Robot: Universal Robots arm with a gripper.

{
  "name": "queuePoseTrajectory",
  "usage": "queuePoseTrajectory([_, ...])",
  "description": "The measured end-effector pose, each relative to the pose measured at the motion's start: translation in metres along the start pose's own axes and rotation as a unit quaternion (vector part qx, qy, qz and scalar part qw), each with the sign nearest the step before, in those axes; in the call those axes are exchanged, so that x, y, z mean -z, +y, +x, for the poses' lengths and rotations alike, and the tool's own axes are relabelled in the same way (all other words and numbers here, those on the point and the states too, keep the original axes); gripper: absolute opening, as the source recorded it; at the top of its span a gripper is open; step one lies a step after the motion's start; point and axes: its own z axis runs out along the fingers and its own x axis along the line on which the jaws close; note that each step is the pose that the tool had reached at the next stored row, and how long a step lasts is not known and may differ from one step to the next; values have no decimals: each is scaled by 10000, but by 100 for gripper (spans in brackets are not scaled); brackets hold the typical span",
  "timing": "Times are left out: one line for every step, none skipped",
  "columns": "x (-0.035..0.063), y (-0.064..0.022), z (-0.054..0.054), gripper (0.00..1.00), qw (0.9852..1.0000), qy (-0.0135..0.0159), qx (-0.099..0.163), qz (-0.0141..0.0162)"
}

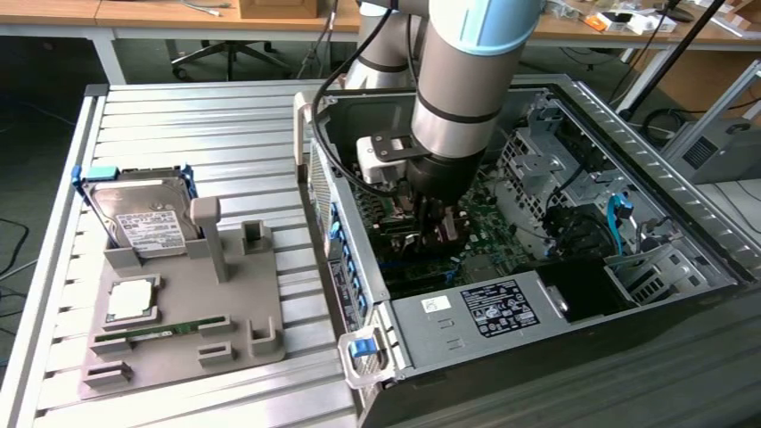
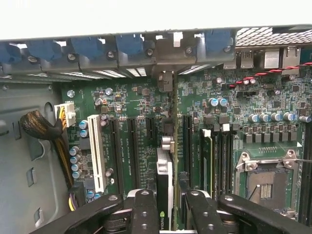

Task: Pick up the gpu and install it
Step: 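Insert the gpu into the slot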

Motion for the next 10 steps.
queuePoseTrajectory([-2,0,0,27,10000,-1,0,0])
queuePoseTrajectory([-2,0,-1,27,10000,-1,0,0])
queuePoseTrajectory([-4,0,-1,27,10000,-5,0,1])
queuePoseTrajectory([-4,0,-1,27,10000,-8,-1,1])
queuePoseTrajectory([-4,0,-1,27,10000,-11,-1,1])
queuePoseTrajectory([-3,0,-1,27,10000,-13,-1,1])
queuePoseTrajectory([1,0,0,27,10000,-14,-1,1])
queuePoseTrajectory([6,-1,-1,27,10000,-17,-2,2])
queuePoseTrajectory([15,-2,-1,27,10000,-17,-1,1])
queuePoseTrajectory([20,-2,-1,27,10000,-18,-2,2])
